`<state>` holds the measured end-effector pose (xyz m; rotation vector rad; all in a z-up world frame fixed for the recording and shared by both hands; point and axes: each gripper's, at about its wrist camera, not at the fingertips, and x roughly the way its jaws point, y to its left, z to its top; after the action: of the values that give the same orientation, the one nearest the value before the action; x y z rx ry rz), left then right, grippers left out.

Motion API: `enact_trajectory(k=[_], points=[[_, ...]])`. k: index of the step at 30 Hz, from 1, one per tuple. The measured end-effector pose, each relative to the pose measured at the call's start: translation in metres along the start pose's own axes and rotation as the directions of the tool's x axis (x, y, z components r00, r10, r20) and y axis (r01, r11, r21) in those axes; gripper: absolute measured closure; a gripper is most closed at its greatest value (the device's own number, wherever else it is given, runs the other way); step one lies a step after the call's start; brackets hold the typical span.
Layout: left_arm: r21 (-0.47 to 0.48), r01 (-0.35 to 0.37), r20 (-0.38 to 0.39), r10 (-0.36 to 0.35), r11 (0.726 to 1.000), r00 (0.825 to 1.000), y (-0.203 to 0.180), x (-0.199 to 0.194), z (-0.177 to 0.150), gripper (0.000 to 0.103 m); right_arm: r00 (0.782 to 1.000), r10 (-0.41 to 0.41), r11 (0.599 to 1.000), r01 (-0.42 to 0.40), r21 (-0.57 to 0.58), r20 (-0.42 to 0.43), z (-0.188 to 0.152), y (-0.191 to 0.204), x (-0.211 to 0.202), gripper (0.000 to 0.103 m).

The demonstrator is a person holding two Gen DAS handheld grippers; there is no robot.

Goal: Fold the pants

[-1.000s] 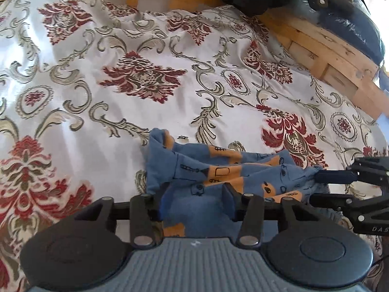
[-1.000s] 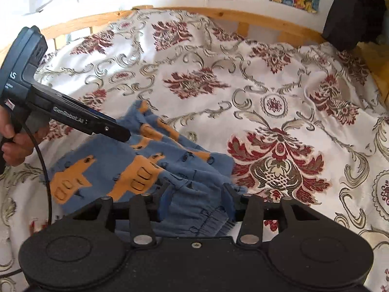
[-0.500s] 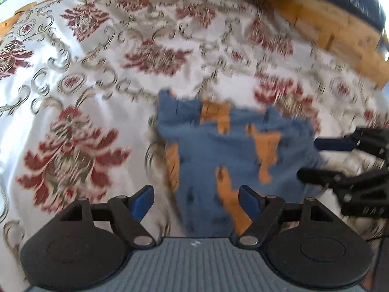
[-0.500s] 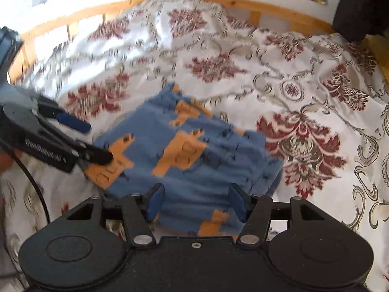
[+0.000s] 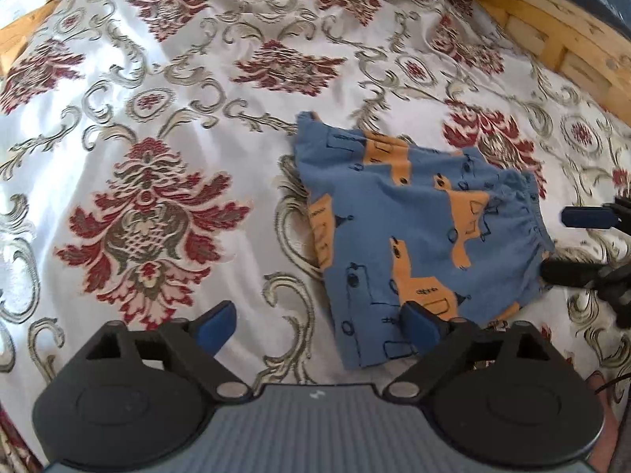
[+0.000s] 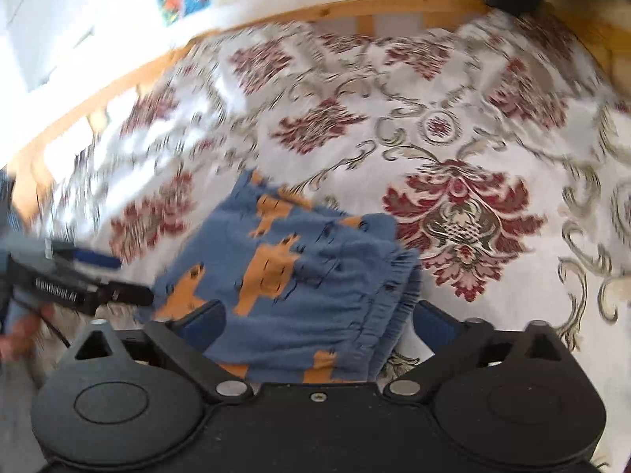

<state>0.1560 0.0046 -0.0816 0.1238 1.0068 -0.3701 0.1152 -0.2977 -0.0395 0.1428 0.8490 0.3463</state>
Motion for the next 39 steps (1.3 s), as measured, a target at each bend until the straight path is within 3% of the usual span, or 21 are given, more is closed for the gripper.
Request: enact_trajectory(k=[2,5,8,12,15,18,24,31,33,39], points=[[-0.035,0.007,0.005,-0.007,0.999,1.0,0.008,-0.004,0.003,0.001,1.0,0.01,0.998,-0.01,0.068,0.0,0.003,-0.012,-0.001,0.001],[-0.09,0.004,0.012,-0.003,0.996,1.0,0.02,-0.007,0.008,0.0,1.0,0.015,0.991,-0.015,0.134,0.0,0.006,-0.026,-0.002,0.001],[-0.142,-0.007,0.032,0.012,0.99,0.999,0.031,-0.009,0.014,0.0,0.997,0.07,0.985,-0.065,0.162,-0.025,0.012,-0.037,0.005,0.001],[-0.188,0.06,0.064,-0.049,0.98,0.997,0.041,-0.006,0.026,0.0,0.985,0.155,0.976,-0.141,0.167,-0.073,0.02,-0.053,0.021,0.001],[-0.178,0.137,0.071,-0.126,0.974,0.989,0.044,0.006,0.038,0.0,0.97,0.221,0.958,-0.196,0.211,-0.101,0.022,-0.069,0.035,0.001],[-0.167,0.19,0.061,-0.183,0.967,0.981,0.045,0.021,0.047,0.0,0.964,0.238,0.962,-0.216,0.165,-0.123,0.026,-0.074,0.045,0.001],[-0.165,0.255,0.012,-0.256,0.953,0.966,0.043,0.053,0.047,0.0,0.943,0.312,0.943,-0.292,0.16,-0.119,0.03,-0.088,0.073,0.0],[-0.154,0.314,-0.013,-0.319,0.937,0.948,0.042,0.06,0.044,0.003,0.878,0.472,0.852,-0.431,0.296,-0.079,0.032,-0.105,0.083,0.001],[-0.16,0.331,-0.028,-0.34,0.93,0.94,0.043,0.06,0.044,0.006,0.86,0.503,0.832,-0.453,0.32,-0.089,0.031,-0.105,0.083,0.007],[-0.127,0.34,-0.051,-0.348,0.932,0.936,0.04,0.059,0.045,0.019,0.866,0.489,0.835,-0.43,0.344,-0.104,0.029,-0.106,0.081,0.02]])
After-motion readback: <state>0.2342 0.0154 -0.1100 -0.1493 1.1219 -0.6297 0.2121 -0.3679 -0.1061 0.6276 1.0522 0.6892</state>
